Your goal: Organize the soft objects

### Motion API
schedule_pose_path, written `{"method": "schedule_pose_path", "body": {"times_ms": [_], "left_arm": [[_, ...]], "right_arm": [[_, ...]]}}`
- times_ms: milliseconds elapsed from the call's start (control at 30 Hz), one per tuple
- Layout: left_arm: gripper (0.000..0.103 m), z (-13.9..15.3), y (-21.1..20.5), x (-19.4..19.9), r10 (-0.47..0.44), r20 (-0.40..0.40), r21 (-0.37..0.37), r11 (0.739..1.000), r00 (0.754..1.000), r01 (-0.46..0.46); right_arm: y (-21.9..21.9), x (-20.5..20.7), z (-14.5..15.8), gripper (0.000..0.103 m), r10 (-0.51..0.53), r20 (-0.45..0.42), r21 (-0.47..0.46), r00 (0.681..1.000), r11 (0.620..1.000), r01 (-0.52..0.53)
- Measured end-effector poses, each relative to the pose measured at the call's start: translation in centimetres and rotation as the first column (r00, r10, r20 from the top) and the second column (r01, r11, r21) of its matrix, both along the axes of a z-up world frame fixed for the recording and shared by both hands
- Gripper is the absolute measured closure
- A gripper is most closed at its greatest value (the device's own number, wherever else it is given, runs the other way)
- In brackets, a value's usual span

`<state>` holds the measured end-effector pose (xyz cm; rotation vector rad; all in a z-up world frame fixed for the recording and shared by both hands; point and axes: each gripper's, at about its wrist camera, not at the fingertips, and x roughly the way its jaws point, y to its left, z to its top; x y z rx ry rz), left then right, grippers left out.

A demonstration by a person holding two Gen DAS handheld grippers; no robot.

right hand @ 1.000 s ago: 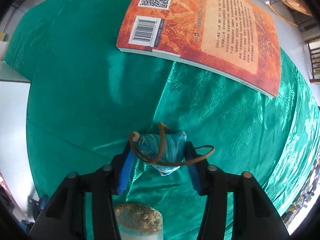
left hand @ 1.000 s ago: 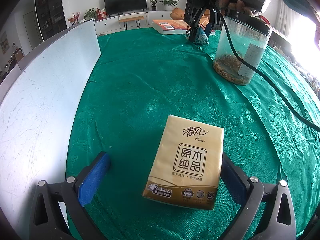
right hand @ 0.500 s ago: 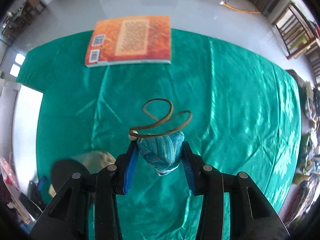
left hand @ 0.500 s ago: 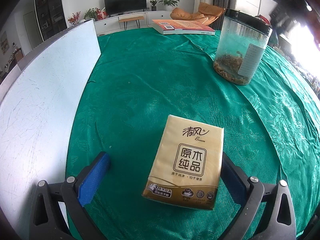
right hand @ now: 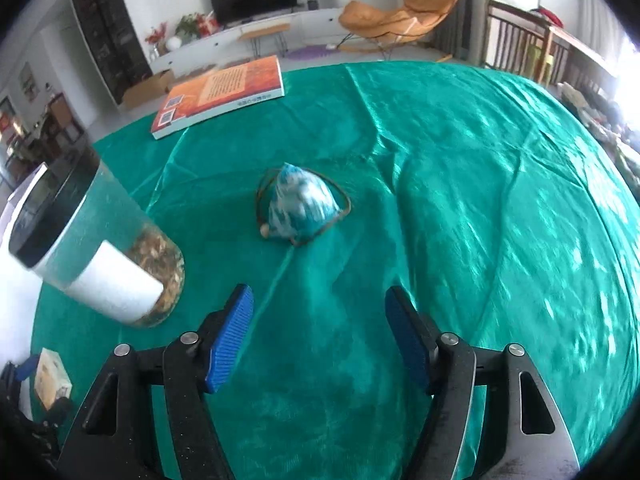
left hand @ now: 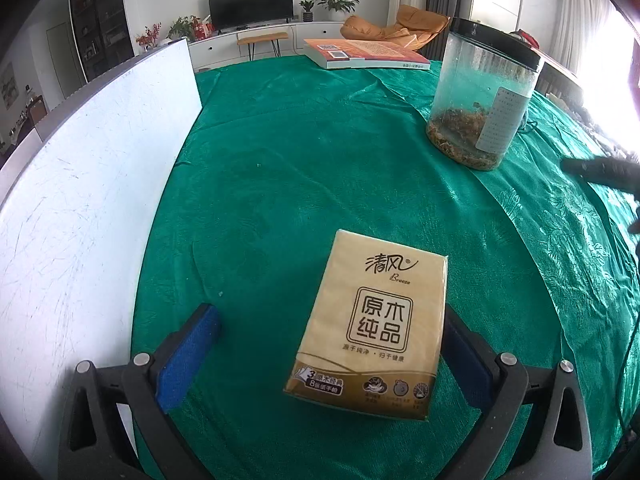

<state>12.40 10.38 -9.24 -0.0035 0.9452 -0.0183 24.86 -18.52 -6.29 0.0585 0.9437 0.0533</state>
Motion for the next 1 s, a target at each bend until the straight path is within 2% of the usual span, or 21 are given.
{"method": "schedule_pose_path", "body": {"times_ms": [100,200,267,333,600,633,733,933,967,1000], "left_arm": [[0.0,0.0,0.0,0.0,0.007,0.0,-0.001,1.0,1.0,-0.007],[0.0,0.0,-0.2,-0.1,0.033,0.0,0.001,0.999,0.999,-0.033],[0.0,0.0,-0.2,-0.1,0.035,0.0,0.0,0.999,0.999,-0.035],[0.0,0.0,-0.2,-0.2,0.037,0.0,-0.001,0.999,0.999,-0.037],[0.0,0.0,-0.3,-0.2,0.065,-0.003,-0.005,0.998,0.998,-0.065],[0.0,0.0,-0.4,-0.1,0.068,-0.014,-0.004,0.998,0.998,-0.069],[0.0,0.2,-0.6,1.1,0.027,-0.11,-0.004,1.0,0.994,-0.028],[0.0,0.2,-0.6,3.2,-0.061,-0.285,0.007,0.998,0.957,0.066],[0.0,0.3,-0.7,3.4,-0.074,-0.296,0.011,0.997,0.952,0.08],[0.005,0.4,-0.8,3.4,-0.085,-0.288,0.01,0.996,0.954,0.092]], "right_arm": [[0.6,-4.0,-1.5,0.027,-0.043,0.007,-0.03,0.999,0.999,0.044],[0.9,-7.2,-1.5,0.026,-0.064,0.066,-0.085,0.996,0.994,0.07],[0.8,-7.5,-1.3,0.026,-0.043,0.085,-0.075,0.995,0.996,0.05],[0.4,-6.8,-1.9,0.022,-0.051,0.045,-0.065,0.998,0.996,0.054],[0.4,-7.4,-2.5,0.017,-0.036,0.044,-0.073,0.998,0.997,0.039],[0.3,-7.6,-2.5,0.017,-0.035,0.045,-0.072,0.998,0.997,0.038],[0.5,-7.8,-2.6,0.017,-0.036,0.045,-0.074,0.998,0.996,0.039],[0.6,-8.1,-2.6,0.016,-0.035,0.044,-0.077,0.998,0.996,0.039],[0.6,-8.1,-2.6,0.016,-0.035,0.044,-0.077,0.998,0.996,0.039],[0.6,-8.1,-2.6,0.016,-0.035,0.045,-0.076,0.998,0.996,0.039]]}}
